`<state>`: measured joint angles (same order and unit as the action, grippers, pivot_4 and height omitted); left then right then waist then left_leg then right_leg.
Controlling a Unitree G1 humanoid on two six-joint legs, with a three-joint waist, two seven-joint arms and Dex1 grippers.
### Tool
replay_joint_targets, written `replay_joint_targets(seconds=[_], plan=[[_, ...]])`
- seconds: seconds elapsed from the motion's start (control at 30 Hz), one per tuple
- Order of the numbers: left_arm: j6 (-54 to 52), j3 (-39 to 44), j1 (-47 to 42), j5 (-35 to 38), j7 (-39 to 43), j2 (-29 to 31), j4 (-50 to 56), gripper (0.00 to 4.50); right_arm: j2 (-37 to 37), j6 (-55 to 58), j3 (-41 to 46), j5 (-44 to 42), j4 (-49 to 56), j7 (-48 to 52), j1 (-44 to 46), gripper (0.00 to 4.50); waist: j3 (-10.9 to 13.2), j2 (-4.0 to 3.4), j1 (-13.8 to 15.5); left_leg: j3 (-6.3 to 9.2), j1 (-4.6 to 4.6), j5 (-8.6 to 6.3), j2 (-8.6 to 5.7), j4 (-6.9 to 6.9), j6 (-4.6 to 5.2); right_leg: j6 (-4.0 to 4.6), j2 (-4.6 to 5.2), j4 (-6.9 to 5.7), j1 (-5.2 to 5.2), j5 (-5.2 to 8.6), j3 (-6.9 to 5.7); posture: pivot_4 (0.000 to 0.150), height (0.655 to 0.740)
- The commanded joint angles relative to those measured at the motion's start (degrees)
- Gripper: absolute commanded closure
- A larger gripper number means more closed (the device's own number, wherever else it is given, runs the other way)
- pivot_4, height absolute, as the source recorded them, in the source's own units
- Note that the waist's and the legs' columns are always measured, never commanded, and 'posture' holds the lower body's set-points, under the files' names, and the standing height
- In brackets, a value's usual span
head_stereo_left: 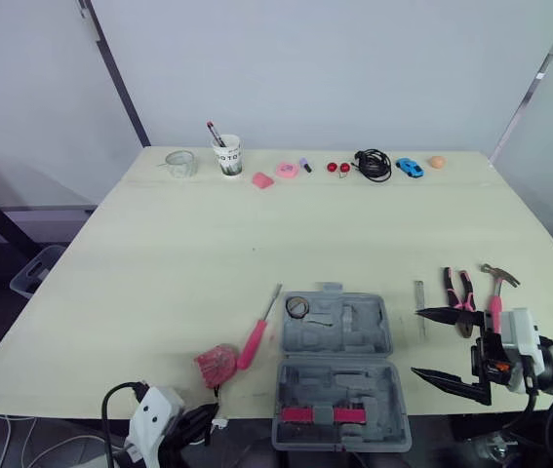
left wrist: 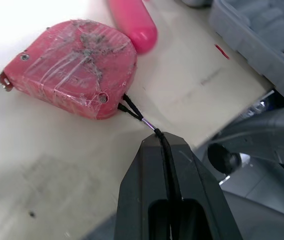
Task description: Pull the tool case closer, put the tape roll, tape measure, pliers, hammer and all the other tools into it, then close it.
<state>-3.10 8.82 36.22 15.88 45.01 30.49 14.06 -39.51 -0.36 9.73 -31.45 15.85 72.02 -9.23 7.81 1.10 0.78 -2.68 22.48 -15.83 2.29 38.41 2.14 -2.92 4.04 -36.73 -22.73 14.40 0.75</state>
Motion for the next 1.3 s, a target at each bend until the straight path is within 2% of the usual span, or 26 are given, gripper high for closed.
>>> replay_joint_targets(seconds=[0.03,0.07,0.13,0.17,0.2,0.33,0.5,0.67,1.1,1.3], plan=[[5.3,0.8,1.0,0.1,2.2,0.1,-2.4,3.66,0.1,-0.9,0.2,-0.3,1.0,-0.2,-0.2,0.00,0.0,-0.01,0.0,0.00,0.00,0.00,0.00,0.00,0.00,0.00,0.00,0.00,0.00,0.00,-0.01,0.150,0.7400],[7.4,0.8,1.2,-0.4,2.7,0.1,-3.4,3.19,0.1,-0.9,0.2,-0.2,0.9,-0.2,-0.2,0.00,0.0,-0.01,0.0,-0.01,0.00,0.00,0.00,0.00,0.00,0.00,0.00,0.00,0.00,0.00,0.00,0.150,0.7400],[10.9,1.4,1.4,-0.8,3.1,-0.2,-5.4,2.59,0.1,-1.0,0.1,-0.2,0.7,-0.1,0.0,0.00,0.0,-0.01,0.0,-0.01,0.00,0.00,0.00,0.00,0.00,0.00,0.01,0.00,0.00,0.00,0.00,0.150,0.7400],[12.3,1.8,1.4,-0.3,3.5,-0.2,-6.4,2.01,0.1,-1.1,0.1,-0.1,0.5,-0.1,0.1,0.00,0.0,-0.01,0.0,-0.01,0.00,0.00,0.00,0.00,0.00,0.00,0.01,0.00,-0.01,0.00,0.00,0.150,0.7400],[14.2,2.3,1.3,0.3,4.3,-0.2,-7.4,1.90,0.1,-1.2,0.1,0.0,0.3,-0.1,0.3,0.00,0.0,-0.02,0.0,-0.01,0.00,0.00,0.01,0.00,0.00,0.00,0.01,0.00,-0.02,0.00,0.00,0.150,0.7400],[21.9,3.8,0.1,1.7,8.3,0.7,-12.1,0.04,0.3,-1.6,-0.1,0.4,-0.3,-0.3,1.0,0.00,0.0,-0.01,0.0,-0.01,0.03,0.00,0.02,0.00,0.00,0.00,0.01,0.00,-0.06,0.00,0.00,0.150,0.7400],[26.6,3.8,-4.8,1.1,10.6,2.5,-16.1,0.04,0.9,-2.1,-0.2,0.9,-0.8,-0.6,1.3,0.00,0.0,-0.01,0.1,0.00,0.05,0.00,0.01,0.01,0.00,0.00,0.02,0.00,-0.06,0.00,-0.03,0.150,0.7400],[25.4,2.2,-10.9,0.1,10.3,3.8,-17.2,0.04,1.6,-2.4,-0.6,1.4,-0.3,-1.4,1.0,0.00,0.0,-0.01,0.0,0.00,0.06,0.00,0.00,0.01,0.00,0.00,-0.01,-0.01,-0.05,-0.01,-0.05,0.150,0.7400],[12.6,-1.2,-19.8,-2.0,8.1,6.4,-15.3,0.04,1.8,-3.1,-0.7,1.7,-0.3,-2.6,0.9,0.00,0.0,0.01,0.0,-0.02,0.02,0.01,-0.01,0.01,0.01,-0.01,-0.30,-0.02,0.03,-0.01,-0.05,0.150,0.7400],[11.1,-3.8,-23.1,-3.9,8.8,6.8,-17.6,0.04,1.8,-3.3,-1.1,1.8,-0.9,-2.6,1.8,0.00,0.0,0.01,-0.1,-0.03,0.01,0.01,0.00,0.00,0.01,-0.02,-0.36,-0.04,0.04,-0.02,-0.03,0.150,0.7400]])
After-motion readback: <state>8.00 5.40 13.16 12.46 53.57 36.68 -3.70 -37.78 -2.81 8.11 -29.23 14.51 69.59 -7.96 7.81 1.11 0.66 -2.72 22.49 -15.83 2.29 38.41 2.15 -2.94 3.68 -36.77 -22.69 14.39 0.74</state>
